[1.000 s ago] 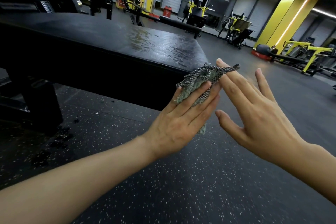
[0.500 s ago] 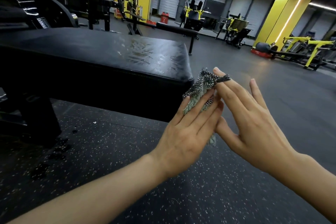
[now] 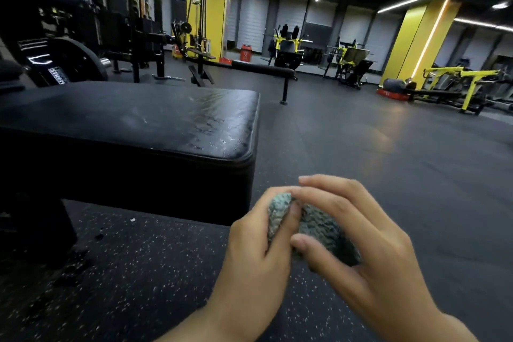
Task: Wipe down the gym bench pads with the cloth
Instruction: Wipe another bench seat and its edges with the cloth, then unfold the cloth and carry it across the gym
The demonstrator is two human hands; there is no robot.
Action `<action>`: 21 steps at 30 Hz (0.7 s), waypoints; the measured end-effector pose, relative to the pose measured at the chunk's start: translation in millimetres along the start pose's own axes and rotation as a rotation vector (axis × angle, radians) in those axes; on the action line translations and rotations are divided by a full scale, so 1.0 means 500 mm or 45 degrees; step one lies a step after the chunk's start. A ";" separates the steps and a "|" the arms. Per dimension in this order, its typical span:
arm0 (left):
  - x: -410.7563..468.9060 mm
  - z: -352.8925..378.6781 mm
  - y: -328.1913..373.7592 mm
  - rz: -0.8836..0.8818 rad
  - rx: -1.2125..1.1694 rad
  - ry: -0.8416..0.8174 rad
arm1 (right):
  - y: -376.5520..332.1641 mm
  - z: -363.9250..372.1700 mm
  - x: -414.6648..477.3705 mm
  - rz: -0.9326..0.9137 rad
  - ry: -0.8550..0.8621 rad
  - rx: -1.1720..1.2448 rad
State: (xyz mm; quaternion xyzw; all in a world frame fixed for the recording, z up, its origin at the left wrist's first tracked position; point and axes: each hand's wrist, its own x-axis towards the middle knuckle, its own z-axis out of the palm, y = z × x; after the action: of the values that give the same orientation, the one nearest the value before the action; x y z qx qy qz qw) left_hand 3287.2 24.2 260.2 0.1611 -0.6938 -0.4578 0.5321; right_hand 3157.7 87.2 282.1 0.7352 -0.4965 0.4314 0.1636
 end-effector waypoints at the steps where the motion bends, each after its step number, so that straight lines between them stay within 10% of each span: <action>1: 0.001 0.006 0.002 -0.081 -0.047 0.046 | 0.004 0.005 -0.002 0.004 0.025 0.012; 10: 0.023 0.069 0.000 -0.677 -0.556 0.429 | 0.070 0.000 0.001 0.013 0.071 0.212; 21: 0.120 0.090 -0.010 -0.968 -0.799 0.257 | 0.157 0.004 0.046 0.267 0.106 0.319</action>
State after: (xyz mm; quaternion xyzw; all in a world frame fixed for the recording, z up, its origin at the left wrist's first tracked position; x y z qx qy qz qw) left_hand 3223.0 -0.3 290.8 0.2783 -0.3600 -0.7878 0.4151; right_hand 3093.4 36.9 284.6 0.6754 -0.5056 0.5349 0.0451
